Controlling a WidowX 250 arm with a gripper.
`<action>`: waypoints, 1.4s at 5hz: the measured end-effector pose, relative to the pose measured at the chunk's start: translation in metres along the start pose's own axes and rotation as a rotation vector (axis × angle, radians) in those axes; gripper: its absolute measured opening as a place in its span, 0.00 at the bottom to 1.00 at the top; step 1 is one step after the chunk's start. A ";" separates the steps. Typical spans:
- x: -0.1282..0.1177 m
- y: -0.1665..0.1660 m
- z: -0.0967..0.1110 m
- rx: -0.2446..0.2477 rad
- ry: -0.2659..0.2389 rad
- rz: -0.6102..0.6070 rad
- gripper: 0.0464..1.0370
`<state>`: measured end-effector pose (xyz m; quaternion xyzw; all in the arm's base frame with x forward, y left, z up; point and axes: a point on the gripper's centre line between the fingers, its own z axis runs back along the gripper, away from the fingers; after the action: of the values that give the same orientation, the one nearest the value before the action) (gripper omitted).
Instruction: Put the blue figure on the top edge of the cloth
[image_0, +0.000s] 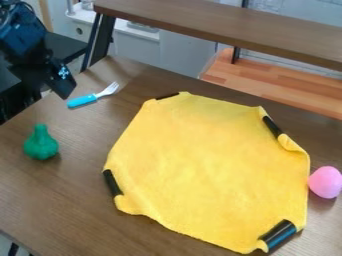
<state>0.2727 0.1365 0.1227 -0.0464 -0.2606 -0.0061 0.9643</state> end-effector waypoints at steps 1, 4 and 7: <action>-0.004 0.000 -0.006 -0.012 0.022 0.013 0.96; 0.060 0.060 -0.053 0.017 0.061 -0.128 0.96; 0.050 0.094 -0.099 -0.069 0.088 -0.279 0.96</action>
<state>0.3687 0.2213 0.0547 -0.0426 -0.2215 -0.1513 0.9624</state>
